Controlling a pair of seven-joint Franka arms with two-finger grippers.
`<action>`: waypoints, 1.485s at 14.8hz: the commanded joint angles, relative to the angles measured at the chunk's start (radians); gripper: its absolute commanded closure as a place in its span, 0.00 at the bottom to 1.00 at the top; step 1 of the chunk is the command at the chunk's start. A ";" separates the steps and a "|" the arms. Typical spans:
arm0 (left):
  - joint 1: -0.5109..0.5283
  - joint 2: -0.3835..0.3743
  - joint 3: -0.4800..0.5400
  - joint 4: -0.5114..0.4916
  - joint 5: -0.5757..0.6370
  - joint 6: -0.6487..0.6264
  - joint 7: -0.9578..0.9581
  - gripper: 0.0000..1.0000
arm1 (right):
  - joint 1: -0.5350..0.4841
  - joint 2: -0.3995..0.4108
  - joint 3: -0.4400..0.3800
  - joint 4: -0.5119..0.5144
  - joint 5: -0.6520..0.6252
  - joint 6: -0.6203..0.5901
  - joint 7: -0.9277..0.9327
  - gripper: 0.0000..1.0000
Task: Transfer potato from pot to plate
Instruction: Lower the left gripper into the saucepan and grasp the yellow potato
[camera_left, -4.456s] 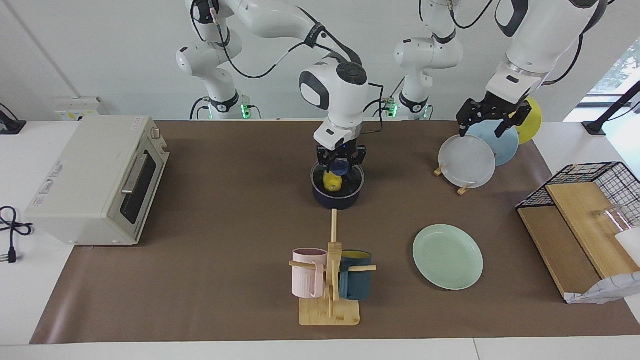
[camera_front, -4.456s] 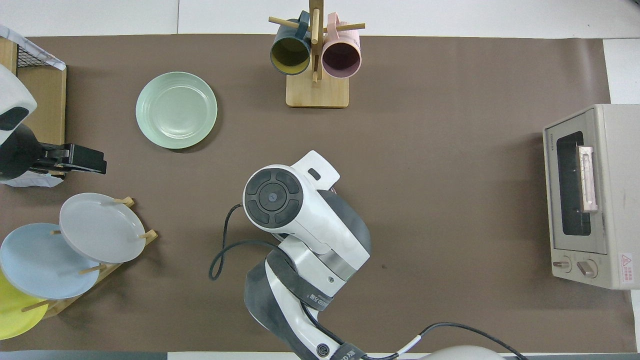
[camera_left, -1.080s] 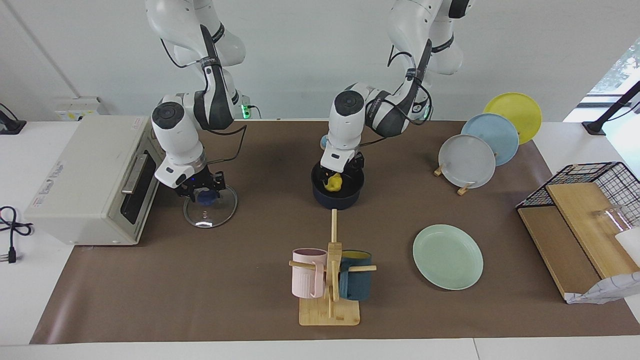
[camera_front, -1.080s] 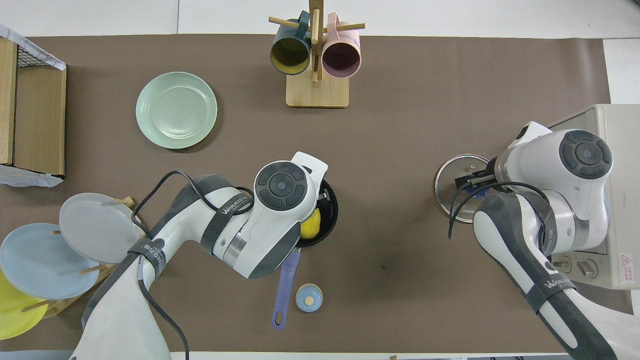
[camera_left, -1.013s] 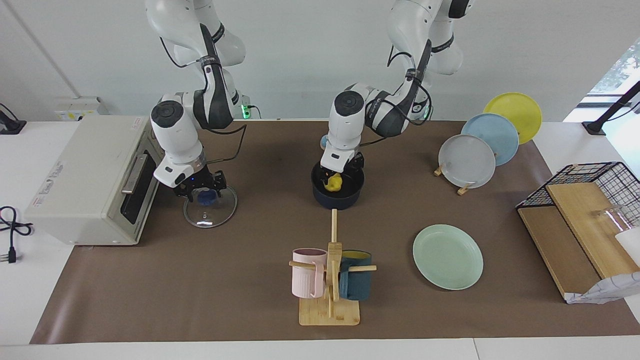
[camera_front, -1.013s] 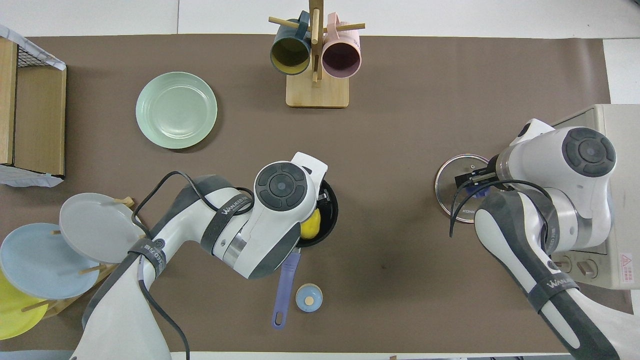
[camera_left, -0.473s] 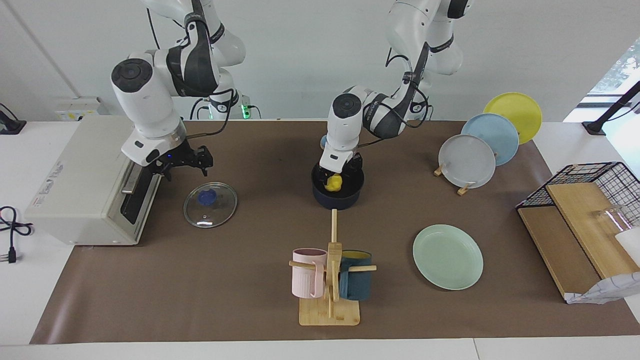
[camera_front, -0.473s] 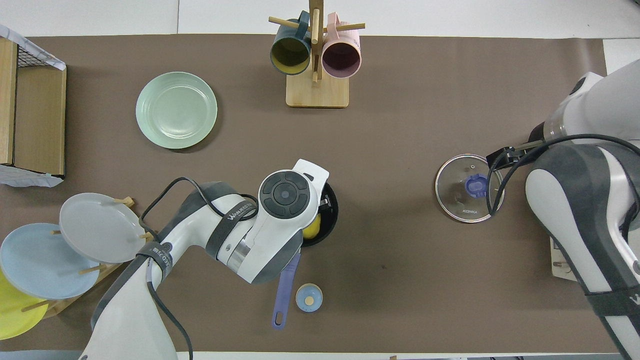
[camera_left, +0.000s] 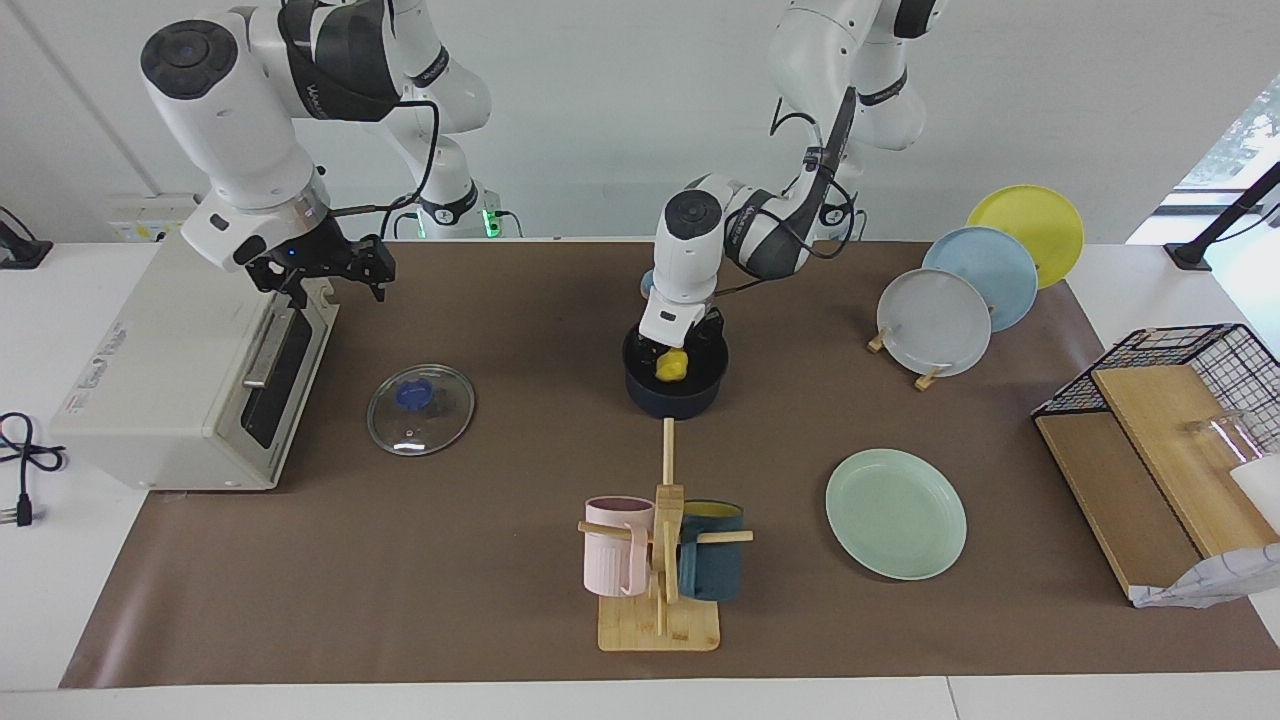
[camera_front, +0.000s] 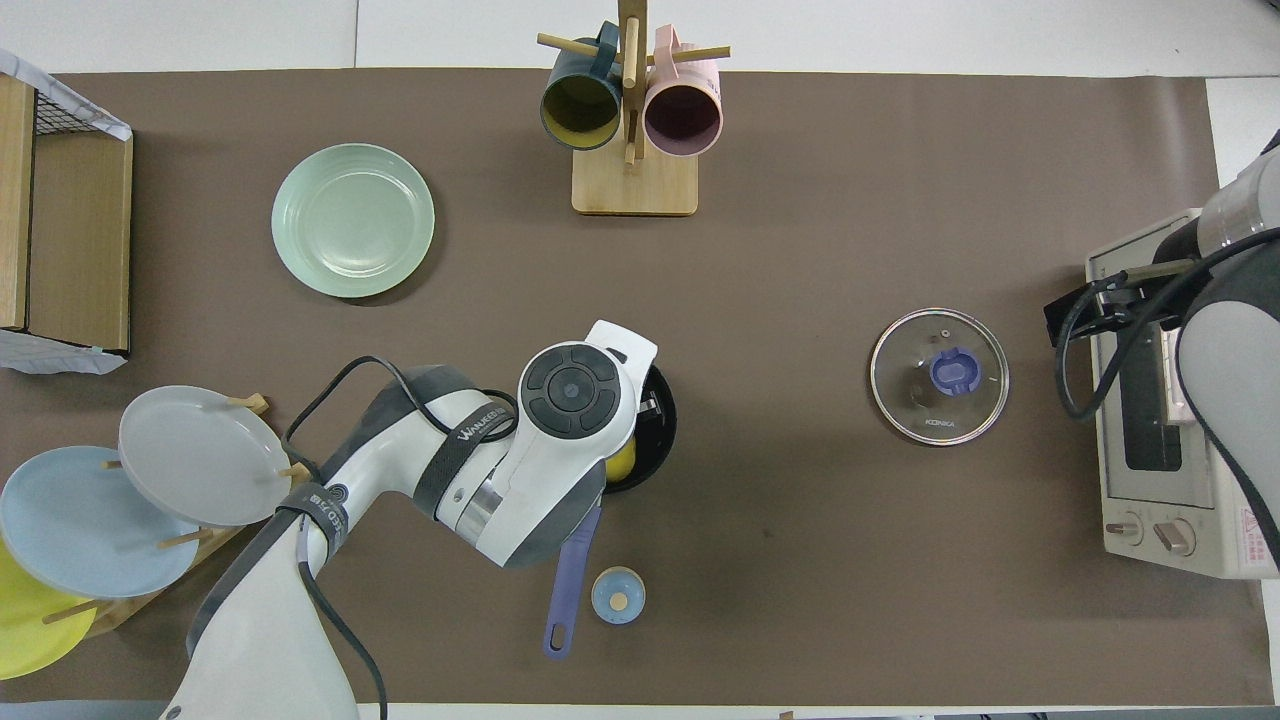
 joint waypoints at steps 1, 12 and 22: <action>-0.018 -0.005 0.017 -0.022 -0.008 0.025 -0.008 0.41 | -0.016 0.011 0.009 0.024 -0.006 -0.021 0.014 0.00; -0.001 -0.036 0.017 0.018 -0.008 -0.055 -0.002 0.98 | -0.044 -0.028 0.021 0.012 -0.001 -0.032 0.029 0.00; 0.164 -0.117 0.027 0.306 -0.008 -0.398 0.151 1.00 | -0.076 -0.066 0.037 -0.025 0.004 -0.027 0.029 0.00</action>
